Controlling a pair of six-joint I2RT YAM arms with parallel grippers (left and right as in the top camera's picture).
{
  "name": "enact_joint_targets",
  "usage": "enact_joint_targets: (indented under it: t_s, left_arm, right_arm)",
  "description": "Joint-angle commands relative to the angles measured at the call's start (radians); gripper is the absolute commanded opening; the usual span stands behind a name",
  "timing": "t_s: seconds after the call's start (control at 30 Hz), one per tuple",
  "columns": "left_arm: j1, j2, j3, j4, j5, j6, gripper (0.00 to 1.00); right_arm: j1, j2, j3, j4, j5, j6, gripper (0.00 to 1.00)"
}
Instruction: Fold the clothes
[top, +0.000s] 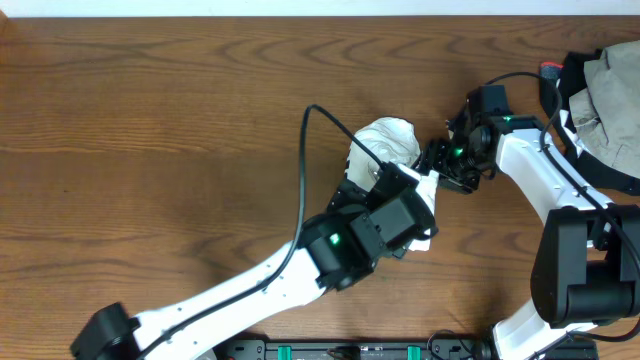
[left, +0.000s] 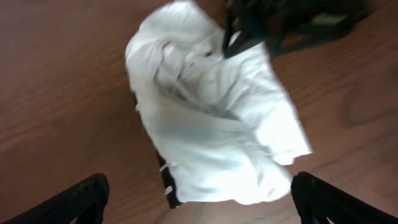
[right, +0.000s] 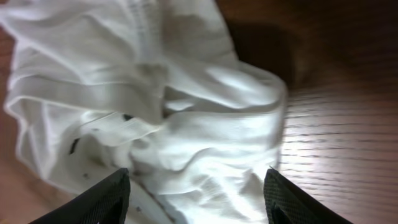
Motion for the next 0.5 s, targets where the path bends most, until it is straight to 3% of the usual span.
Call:
enact_joint_targets:
  t_s: [0.0,0.27,0.47]
  left_arm:
    - [0.024,0.065,-0.023,-0.004,-0.011,-0.025,0.96]
    - [0.085,0.093,-0.022,-0.004,-0.012,-0.063,0.96]
    - [0.127,0.066,-0.022,-0.042,-0.012,-0.063,0.96]
  right_arm:
    - [0.025,-0.021,0.013,0.010,-0.068,-0.014,0.68]
    - [0.127,-0.020,0.011,0.144,-0.136,0.019,0.63]
    - [0.195,-0.018,0.011,0.201,-0.048,0.167,0.59]
